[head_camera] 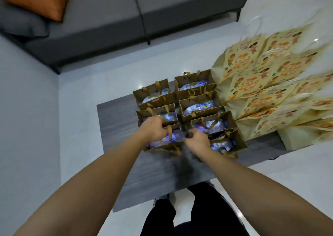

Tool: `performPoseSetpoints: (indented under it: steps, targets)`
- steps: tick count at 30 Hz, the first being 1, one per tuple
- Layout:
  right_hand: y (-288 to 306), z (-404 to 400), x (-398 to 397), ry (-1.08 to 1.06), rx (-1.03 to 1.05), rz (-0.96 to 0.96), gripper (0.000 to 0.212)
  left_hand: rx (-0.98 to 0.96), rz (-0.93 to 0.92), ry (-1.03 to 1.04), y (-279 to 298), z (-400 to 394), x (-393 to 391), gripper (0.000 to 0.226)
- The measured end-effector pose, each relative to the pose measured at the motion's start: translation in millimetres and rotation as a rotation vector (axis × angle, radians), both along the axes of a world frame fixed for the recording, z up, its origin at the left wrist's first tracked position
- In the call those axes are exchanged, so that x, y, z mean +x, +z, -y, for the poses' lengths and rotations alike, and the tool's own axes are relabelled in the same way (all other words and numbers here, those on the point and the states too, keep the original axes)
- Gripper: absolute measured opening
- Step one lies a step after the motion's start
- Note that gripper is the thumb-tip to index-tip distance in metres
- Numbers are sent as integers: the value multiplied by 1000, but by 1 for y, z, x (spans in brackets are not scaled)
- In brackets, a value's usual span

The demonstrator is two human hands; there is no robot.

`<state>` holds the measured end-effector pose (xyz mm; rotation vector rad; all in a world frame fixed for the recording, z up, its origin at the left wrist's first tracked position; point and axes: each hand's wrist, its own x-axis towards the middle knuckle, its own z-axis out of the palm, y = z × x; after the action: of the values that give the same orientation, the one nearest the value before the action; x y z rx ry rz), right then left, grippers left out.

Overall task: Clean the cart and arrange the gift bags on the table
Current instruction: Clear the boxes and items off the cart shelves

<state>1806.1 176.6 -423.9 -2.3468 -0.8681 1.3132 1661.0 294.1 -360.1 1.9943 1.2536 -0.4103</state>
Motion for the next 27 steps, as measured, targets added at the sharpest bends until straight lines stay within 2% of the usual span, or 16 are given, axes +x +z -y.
performPoseSetpoints:
  steps: [4, 7, 10, 13, 16, 18, 27]
  targets:
    - [44, 19, 2, -108, 85, 87, 44, 166, 30, -184, 56, -14, 16, 14]
    - [76, 47, 8, -207, 146, 163, 47, 231, 114, -270, 88, -1, 41, 37]
    - [104, 88, 20, -301, 205, 263, 38, 263, 198, -418, 113, 34, 76, 54]
    - [134, 139, 32, -397, 234, 348, 32, 301, 241, -608, 138, 87, 112, 54]
    - [163, 190, 49, -516, 247, 412, 51, 358, 262, -820, 164, 145, 144, 56]
    - [178, 227, 59, -603, 260, 454, 56, 388, 282, -935, 176, 184, 163, 57]
    - [193, 445, 97, -992, 269, 555, 56, 440, 357, -1293, 195, 391, 260, 56]
